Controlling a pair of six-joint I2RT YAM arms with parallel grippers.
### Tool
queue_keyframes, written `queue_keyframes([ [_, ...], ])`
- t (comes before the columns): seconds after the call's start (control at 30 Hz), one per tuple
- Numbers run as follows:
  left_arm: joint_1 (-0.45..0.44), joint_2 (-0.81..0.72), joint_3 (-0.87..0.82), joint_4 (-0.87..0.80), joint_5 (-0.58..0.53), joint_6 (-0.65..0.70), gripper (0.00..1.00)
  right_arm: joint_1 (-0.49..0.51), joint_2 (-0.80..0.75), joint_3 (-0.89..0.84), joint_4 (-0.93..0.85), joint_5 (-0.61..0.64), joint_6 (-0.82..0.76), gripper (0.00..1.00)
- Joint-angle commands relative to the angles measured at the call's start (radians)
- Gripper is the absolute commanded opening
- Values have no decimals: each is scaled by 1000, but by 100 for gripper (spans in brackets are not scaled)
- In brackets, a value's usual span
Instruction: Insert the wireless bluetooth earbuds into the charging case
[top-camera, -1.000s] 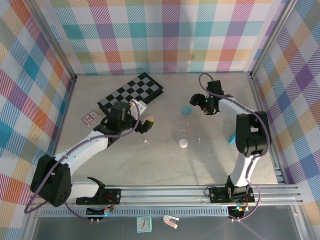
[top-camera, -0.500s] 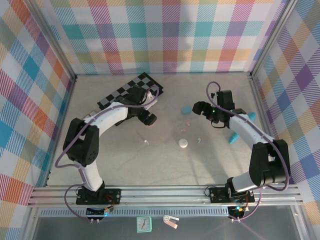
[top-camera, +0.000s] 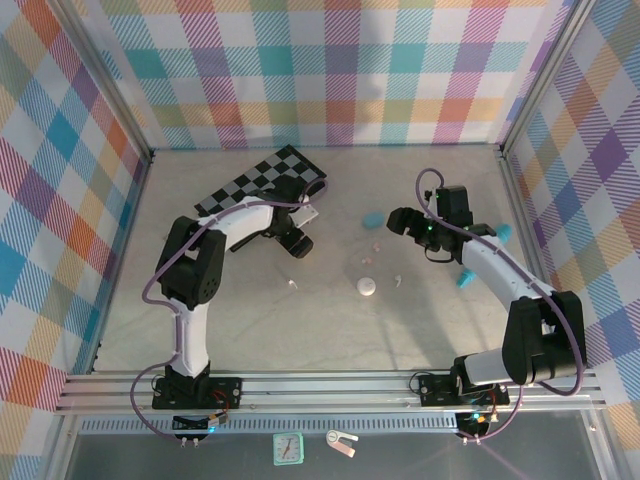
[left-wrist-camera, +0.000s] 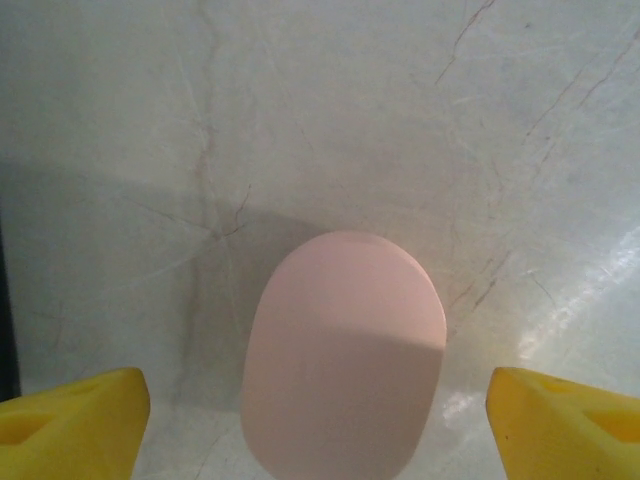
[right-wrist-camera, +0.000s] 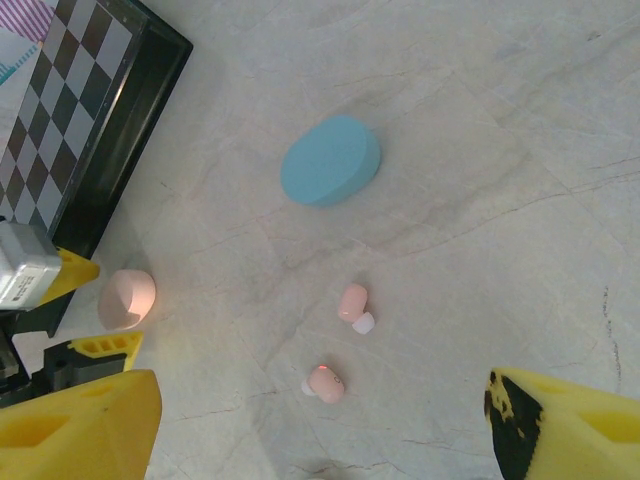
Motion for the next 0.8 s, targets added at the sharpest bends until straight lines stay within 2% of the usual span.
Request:
queue_keyframes([
  [0.0,9,28,31,-42,2,-2,78,5,-13,8,1,2,5,84],
  [0.13,9,41,33,-37,21,-1,60,5,-12,8,-4,3,6,84],
  [0.4,9,14,12,-30,29,3,36,6,-19,7,-5,0,21,84],
  [0.63,9,-96,-59,43,67,0,33,6,-73,12,-26,-46,43,83],
  [0.77,10,-181,-113,107,148,-1,32,6,-93,29,-30,-165,52,82],
])
